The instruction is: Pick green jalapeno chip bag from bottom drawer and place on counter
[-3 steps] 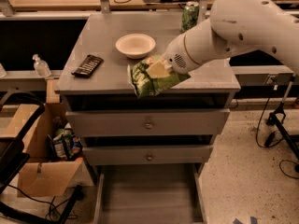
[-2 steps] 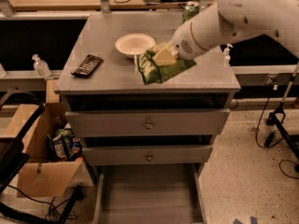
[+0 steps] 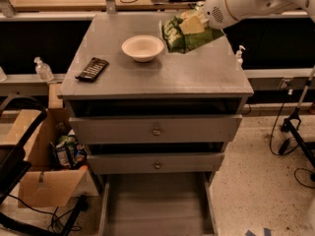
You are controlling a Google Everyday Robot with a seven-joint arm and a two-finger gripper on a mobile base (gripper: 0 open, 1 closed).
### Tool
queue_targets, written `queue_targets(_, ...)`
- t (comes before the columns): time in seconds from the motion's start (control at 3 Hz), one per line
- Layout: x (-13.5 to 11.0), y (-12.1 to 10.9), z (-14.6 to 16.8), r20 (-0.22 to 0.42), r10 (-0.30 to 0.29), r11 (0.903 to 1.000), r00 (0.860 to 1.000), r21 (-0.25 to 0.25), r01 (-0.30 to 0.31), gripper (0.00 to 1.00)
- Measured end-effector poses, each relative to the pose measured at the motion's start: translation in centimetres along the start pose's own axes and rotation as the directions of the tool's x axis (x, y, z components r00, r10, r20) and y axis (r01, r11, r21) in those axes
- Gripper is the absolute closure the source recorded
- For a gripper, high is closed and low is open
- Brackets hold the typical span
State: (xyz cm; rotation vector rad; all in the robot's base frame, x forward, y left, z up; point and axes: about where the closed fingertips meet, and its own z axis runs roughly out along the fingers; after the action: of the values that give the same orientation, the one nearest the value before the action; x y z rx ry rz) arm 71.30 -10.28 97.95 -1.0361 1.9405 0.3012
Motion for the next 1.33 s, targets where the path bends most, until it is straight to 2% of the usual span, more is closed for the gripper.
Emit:
queue_targets(0.33, 0.74, -2.95, 0.27, 0.077, 0.027, 0.9990, 0.997, 0.033, -0.030, 1.00)
queue_targets(0.67, 0.49, -3.07, 0.40, 0.083, 0.026, 0.9988, 0.996, 0.040, -0.029, 0.73)
queue_targets(1.33, 0.44, -2.89, 0.83, 0.084, 0.026, 0.9990, 0.996, 0.035, -0.029, 0.28)
